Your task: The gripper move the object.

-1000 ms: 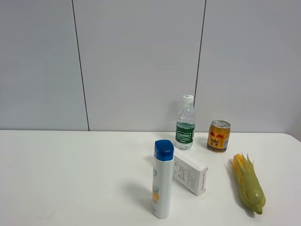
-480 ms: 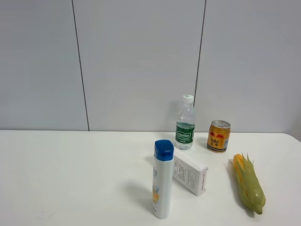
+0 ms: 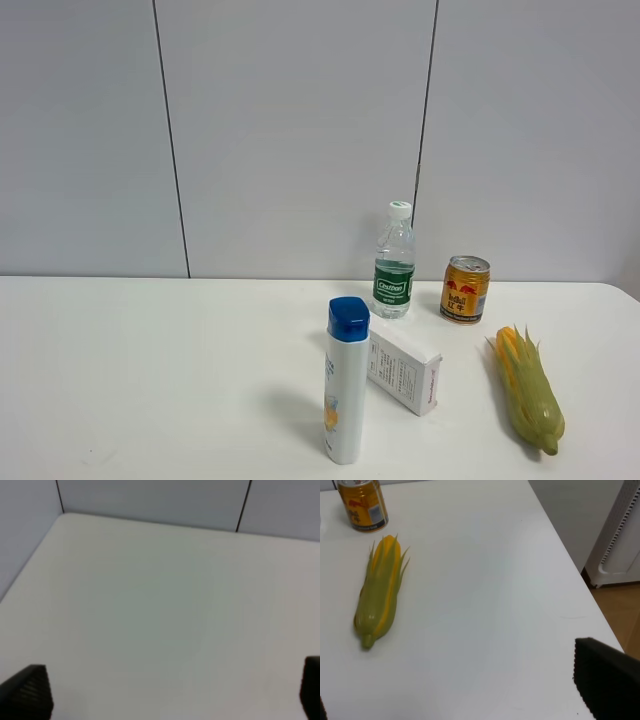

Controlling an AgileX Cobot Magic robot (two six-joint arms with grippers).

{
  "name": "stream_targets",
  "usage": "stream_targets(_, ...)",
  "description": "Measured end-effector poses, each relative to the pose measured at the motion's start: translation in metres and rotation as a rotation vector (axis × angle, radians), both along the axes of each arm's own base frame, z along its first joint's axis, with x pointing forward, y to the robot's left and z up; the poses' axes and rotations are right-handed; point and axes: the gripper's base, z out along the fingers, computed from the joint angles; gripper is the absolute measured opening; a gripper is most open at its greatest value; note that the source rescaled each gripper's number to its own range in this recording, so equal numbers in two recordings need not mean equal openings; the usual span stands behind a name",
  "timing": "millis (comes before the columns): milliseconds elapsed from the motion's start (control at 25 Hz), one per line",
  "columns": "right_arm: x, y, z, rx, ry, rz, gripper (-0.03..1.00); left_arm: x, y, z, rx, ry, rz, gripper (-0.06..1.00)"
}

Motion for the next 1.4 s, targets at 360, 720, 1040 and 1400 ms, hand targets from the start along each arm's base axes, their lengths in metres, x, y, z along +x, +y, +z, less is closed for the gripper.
stream_targets(360, 0.000, 0.000, 0.000, 0.000, 0.000, 0.000, 1.00, 0.006, 0.001, -0.027, -0.013, 0.139, 0.000, 1.00)
stream_targets(720, 0.000, 0.000, 0.000, 0.000, 0.000, 0.000, 1.00, 0.005, 0.001, -0.027, 0.069, 0.145, -0.041, 1.00)
stream_targets(1040, 0.000, 0.000, 0.000, 0.000, 0.000, 0.000, 1.00, 0.002, 0.000, -0.027, 0.086, 0.126, -0.055, 1.00)
stream_targets(1400, 0.000, 0.000, 0.000, 0.000, 0.000, 0.000, 1.00, -0.007, -0.001, -0.028, 0.097, 0.067, -0.054, 1.00)
